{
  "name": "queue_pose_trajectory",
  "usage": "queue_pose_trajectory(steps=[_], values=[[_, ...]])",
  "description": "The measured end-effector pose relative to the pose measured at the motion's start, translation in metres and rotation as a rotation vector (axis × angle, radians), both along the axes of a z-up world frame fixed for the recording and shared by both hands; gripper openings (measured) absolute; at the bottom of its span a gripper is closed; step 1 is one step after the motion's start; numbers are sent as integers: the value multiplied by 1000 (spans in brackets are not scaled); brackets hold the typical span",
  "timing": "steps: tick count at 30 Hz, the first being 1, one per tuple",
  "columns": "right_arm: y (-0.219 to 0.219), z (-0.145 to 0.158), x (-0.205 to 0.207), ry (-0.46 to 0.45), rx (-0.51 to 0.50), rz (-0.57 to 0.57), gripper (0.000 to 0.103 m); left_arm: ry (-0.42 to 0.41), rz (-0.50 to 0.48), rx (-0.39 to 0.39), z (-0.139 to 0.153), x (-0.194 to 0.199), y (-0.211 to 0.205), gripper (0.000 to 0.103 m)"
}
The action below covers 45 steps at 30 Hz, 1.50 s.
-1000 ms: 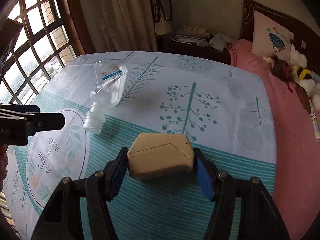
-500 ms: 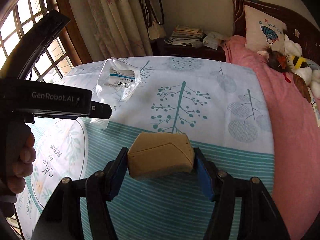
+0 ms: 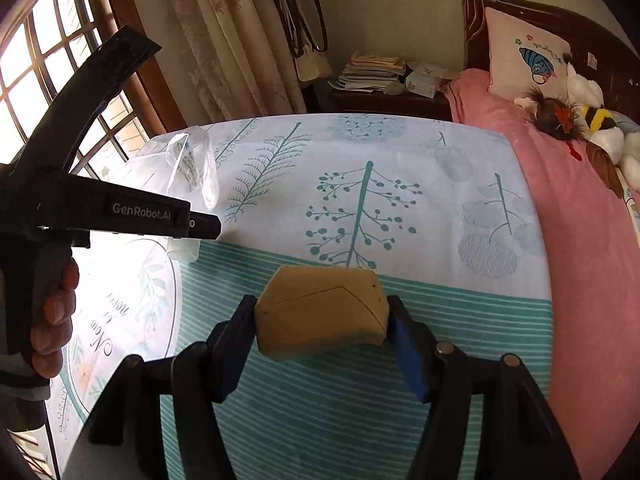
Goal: Collect trash
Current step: 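Carry the clear bottle and beige piece down over the bin with both tools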
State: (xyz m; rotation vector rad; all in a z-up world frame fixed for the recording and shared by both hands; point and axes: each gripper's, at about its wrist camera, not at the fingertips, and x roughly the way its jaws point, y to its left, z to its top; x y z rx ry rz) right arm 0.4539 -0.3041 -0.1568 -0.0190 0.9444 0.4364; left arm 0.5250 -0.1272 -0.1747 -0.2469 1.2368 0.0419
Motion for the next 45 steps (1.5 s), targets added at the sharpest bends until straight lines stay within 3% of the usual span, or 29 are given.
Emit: queue_pose_trajectory(steps=[9, 15, 21, 30, 38, 45], values=[[13, 2, -44, 67, 71, -10, 63, -7, -33, -79, 10, -75, 22, 27], [28, 11, -96, 97, 109, -17, 63, -41, -117, -76, 34, -149, 38, 27], [43, 27, -161, 113, 125, -54, 63, -96, -203, -60, 64, -235, 63, 27], [95, 54, -293, 95, 159, -163, 63, -155, -379, -37, 91, -368, 110, 27], [141, 45, -390, 145, 167, -209, 63, -113, -438, -34, 83, -453, 156, 27], [158, 21, -441, 236, 115, -194, 63, 3, -473, -59, 46, -496, 154, 27]])
